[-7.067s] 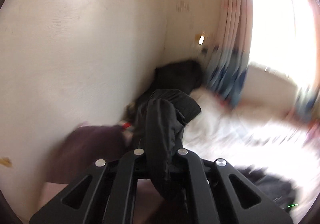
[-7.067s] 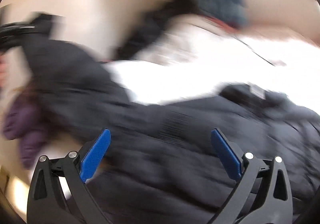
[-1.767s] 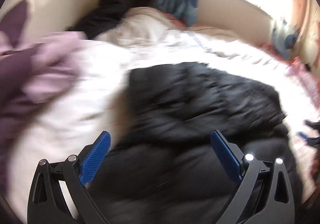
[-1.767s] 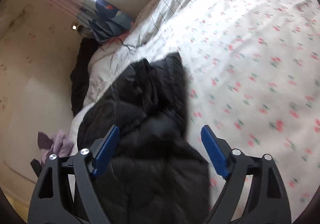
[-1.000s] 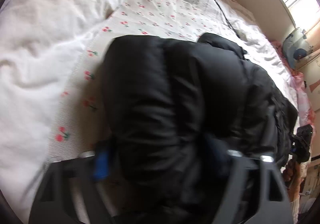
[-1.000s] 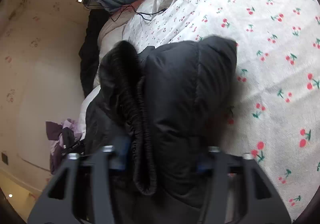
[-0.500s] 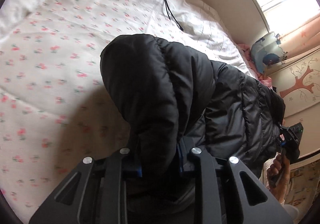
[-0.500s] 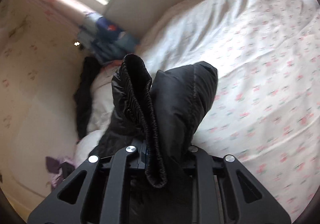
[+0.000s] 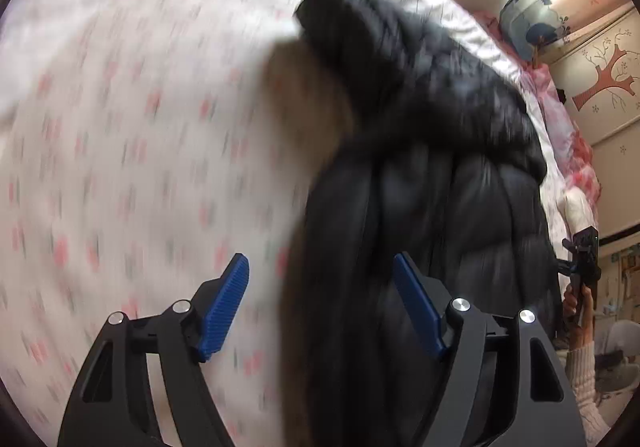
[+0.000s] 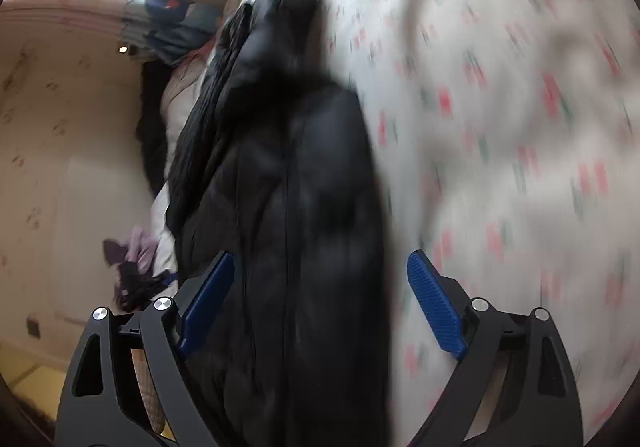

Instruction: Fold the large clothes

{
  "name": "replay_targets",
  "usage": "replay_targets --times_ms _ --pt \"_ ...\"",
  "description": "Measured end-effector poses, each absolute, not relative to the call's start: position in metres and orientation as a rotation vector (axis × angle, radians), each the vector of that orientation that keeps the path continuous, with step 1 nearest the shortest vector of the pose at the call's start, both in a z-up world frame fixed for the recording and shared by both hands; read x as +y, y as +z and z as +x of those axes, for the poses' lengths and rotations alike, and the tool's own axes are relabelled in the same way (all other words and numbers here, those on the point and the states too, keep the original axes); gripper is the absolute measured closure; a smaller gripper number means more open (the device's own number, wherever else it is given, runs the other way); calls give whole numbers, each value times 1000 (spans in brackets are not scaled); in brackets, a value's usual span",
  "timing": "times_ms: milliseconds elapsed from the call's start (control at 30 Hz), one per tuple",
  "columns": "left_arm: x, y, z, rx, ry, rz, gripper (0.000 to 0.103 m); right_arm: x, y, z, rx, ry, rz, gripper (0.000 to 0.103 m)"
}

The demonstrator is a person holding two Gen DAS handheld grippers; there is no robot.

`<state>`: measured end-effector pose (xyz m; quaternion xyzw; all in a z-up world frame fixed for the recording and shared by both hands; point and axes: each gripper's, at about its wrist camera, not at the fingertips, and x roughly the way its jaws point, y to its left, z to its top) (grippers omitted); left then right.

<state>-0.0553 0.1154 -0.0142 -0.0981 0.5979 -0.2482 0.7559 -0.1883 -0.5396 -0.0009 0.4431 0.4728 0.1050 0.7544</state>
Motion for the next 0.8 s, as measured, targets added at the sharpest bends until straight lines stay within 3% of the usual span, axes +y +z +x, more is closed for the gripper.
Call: replay_targets --times_ms 167,300,333,367,400,433,500,667,800 --pt "113 -40 -130 1361 -574 -266 26 -487 -7 -250 1054 393 986 11" --pt "91 -34 -153 1349 -577 -293 22 -456 -3 -274 1036 461 964 15" --pt "83 -30 -158 1339 -577 -283 34 -452 -1 -276 1015 457 949 24" --pt "75 -27 -160 1329 -568 -268 44 -447 1 -278 985 445 939 53" --pt "66 -25 -159 1327 -563 -272 63 -444 0 -277 974 436 956 80" --pt "65 -19 -163 1321 -565 -282 80 -442 2 -273 956 436 982 83" --pt "59 6 -166 1276 -569 -294 89 -438 28 -268 864 465 976 90" --pt "63 97 -185 1114 -631 -324 91 -432 117 -282 690 578 904 91" --pt "83 123 -216 1084 -658 -384 91 -442 147 -310 671 631 884 91"
